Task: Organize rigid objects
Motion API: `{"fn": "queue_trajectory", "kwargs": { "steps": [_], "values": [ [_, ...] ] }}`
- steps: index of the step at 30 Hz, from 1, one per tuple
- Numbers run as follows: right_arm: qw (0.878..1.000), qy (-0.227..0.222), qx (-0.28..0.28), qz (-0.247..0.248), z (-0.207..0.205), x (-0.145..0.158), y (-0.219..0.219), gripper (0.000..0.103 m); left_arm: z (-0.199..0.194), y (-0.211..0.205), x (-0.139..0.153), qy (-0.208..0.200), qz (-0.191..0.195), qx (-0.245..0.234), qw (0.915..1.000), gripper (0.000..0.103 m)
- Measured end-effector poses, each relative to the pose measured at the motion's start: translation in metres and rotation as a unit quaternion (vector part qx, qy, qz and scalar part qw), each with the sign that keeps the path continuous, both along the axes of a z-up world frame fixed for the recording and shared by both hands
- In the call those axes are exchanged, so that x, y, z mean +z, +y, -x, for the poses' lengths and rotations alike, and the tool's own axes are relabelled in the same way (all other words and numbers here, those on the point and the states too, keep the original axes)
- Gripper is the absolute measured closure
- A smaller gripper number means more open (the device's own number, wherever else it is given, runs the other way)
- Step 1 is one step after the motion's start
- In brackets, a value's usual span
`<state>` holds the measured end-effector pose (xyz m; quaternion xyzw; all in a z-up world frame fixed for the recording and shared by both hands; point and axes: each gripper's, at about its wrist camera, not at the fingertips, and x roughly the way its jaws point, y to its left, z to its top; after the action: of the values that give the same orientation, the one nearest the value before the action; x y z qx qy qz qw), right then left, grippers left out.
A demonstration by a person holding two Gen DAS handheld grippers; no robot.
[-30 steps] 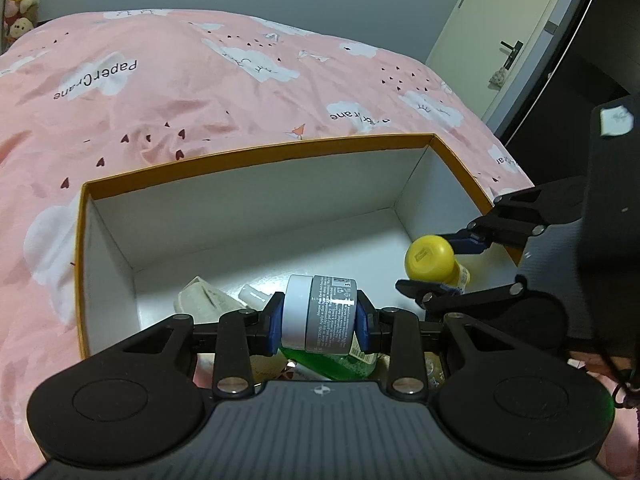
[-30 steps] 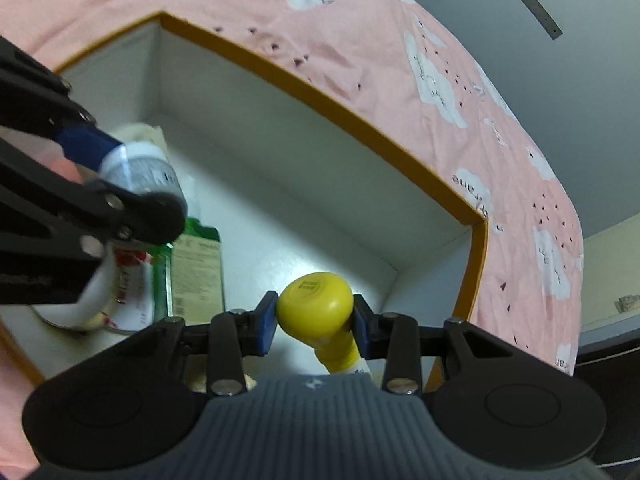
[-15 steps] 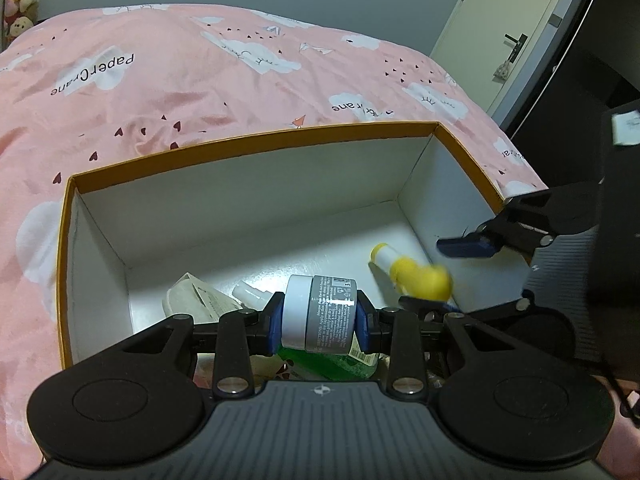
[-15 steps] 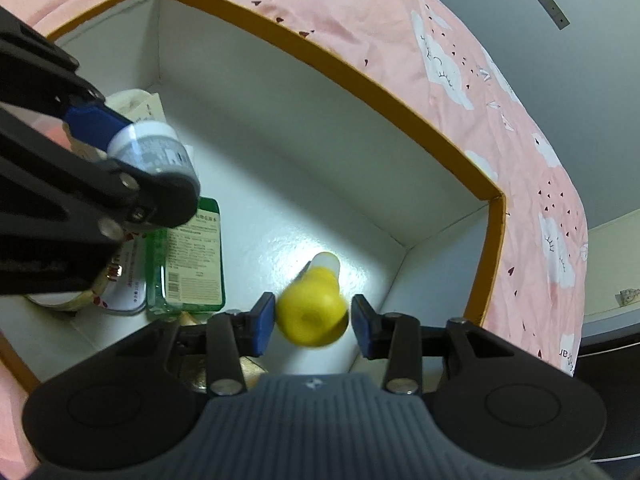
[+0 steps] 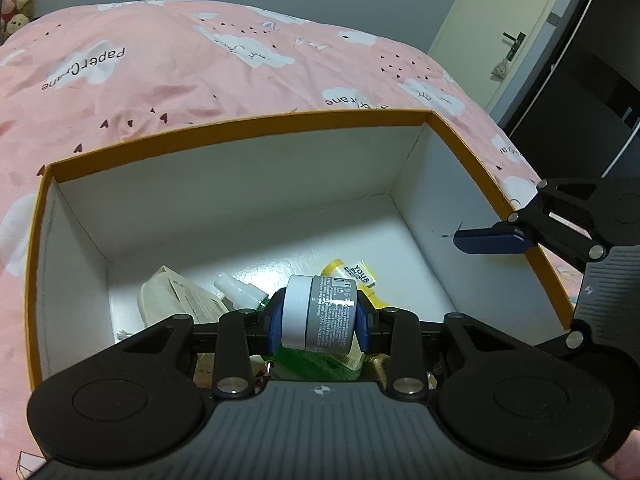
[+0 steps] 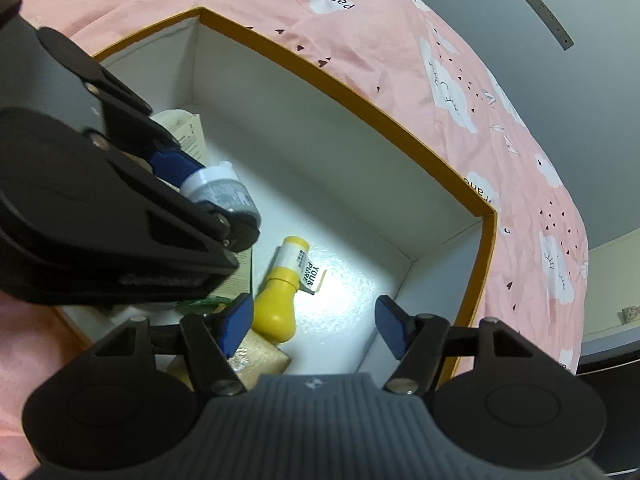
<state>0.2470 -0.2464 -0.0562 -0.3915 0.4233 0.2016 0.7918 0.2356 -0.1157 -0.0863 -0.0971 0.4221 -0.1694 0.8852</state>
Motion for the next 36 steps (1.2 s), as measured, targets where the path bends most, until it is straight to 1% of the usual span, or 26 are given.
{"fn": "queue_trajectory", "kwargs": {
  "steps": [5,8,12,14,15,17,23,30,36],
  "values": [
    [1.0,0.001,-0.001,-0.004,0.003,0.002,0.002,0.036,0.0,-0.001,-0.004,0.006,-0.004,0.001,1.0,0.064],
    [1.0,0.0,-0.003,-0.006,0.005,0.002,0.003,0.036,0.0,-0.004,-0.007,0.015,-0.016,-0.005,0.9997,0.064],
    [1.0,-0.001,-0.006,-0.009,0.005,0.002,0.001,0.036,0.001,-0.005,-0.007,0.015,-0.022,-0.005,0.9996,0.062],
    [1.0,-0.001,-0.01,-0.012,0.006,0.002,0.0,0.036,0.002,-0.005,-0.005,0.01,-0.025,-0.004,0.9996,0.051],
    [1.0,0.0,-0.011,-0.014,0.006,0.003,0.0,0.036,0.002,-0.005,-0.005,0.008,-0.027,-0.001,0.9996,0.048],
    [1.0,-0.001,-0.014,-0.014,0.006,0.003,-0.001,0.036,0.002,-0.004,-0.004,0.01,-0.03,0.008,0.9995,0.032],
    [1.0,-0.006,-0.022,-0.019,0.007,0.003,-0.003,0.036,0.004,0.0,0.002,0.001,-0.03,0.017,0.9994,0.019],
    [0.999,-0.015,-0.026,-0.024,0.011,0.008,-0.001,0.033,0.014,0.002,0.018,-0.029,-0.053,0.028,0.9978,0.016],
    [0.999,-0.033,-0.024,-0.032,0.021,0.022,-0.001,0.031,0.034,0.008,0.041,-0.064,-0.05,0.034,0.9961,0.016]
  ]
}}
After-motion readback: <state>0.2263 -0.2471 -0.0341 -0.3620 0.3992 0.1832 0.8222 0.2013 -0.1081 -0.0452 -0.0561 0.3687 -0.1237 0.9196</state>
